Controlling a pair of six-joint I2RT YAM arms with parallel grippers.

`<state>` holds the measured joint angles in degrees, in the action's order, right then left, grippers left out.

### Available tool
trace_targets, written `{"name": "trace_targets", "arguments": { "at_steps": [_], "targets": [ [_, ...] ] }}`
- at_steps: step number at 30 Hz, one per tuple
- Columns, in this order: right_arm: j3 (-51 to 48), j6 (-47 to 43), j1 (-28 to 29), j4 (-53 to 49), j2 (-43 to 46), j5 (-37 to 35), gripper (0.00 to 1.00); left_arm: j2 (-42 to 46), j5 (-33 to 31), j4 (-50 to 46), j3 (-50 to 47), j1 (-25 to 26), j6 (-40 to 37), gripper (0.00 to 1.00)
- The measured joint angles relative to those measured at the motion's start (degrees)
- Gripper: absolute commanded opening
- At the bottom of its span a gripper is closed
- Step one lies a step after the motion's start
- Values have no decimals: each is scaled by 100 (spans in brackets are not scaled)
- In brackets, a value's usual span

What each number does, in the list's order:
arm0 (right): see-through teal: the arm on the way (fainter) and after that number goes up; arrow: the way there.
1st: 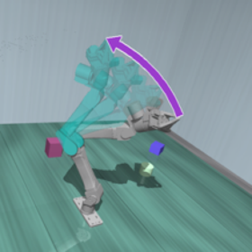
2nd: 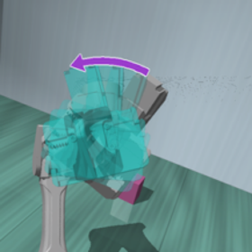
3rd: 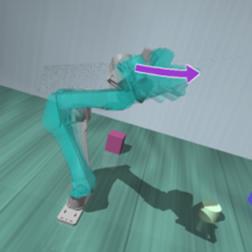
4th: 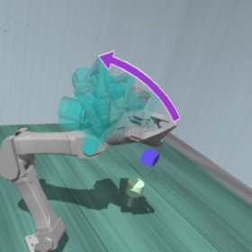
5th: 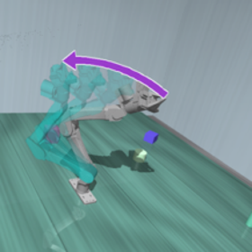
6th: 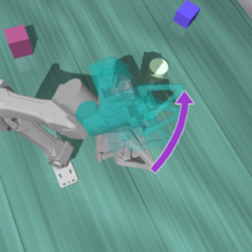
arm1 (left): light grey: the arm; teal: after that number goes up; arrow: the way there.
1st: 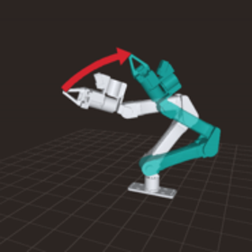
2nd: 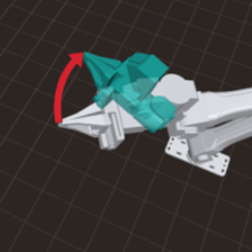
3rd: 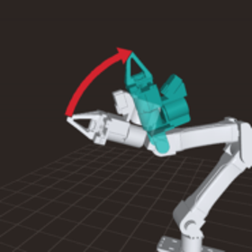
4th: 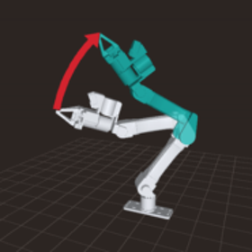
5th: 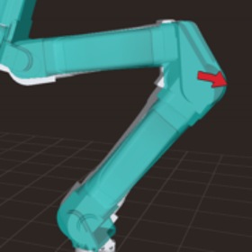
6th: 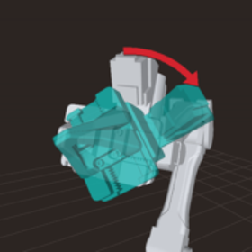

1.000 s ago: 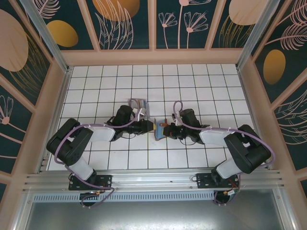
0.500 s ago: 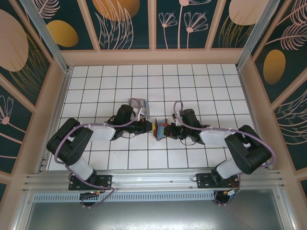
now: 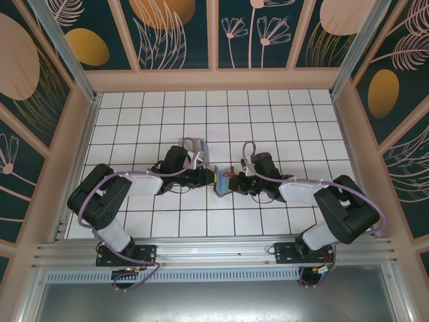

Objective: Put the credit cards into the card holder
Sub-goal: Open the card holder at the center of the table.

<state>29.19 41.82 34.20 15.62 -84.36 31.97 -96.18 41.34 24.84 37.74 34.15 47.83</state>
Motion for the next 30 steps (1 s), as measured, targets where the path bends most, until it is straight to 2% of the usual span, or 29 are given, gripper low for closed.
{"name": "trace_targets", "arguments": {
  "at_steps": [2,6,9,14,22,23,26,29,30],
  "targets": [
    [0,0,0,0,-2,0,4,-13,-2,0,11,-2,-11,10],
    [0,0,-2,0,-2,-2,4,-20,-4,-4,33,-7,-9,9],
    [0,0,-2,0,-2,-2,4,-22,-11,-9,33,-7,-11,20],
    [0,0,0,0,-2,2,3,-22,-26,-66,39,-7,-26,23],
    [0,0,0,2,-2,2,4,-22,-81,-68,42,-7,11,4],
    [0,0,0,2,-2,2,7,-22,-83,-57,44,-7,24,2],
    [0,0,0,7,-2,7,28,-35,-90,-37,44,-7,42,0],
    [-2,48,4,129,-2,92,57,-114,-81,0,42,-7,68,0],
    [-4,61,9,210,-2,118,62,-129,-68,37,31,-7,90,0]
  ]
}}
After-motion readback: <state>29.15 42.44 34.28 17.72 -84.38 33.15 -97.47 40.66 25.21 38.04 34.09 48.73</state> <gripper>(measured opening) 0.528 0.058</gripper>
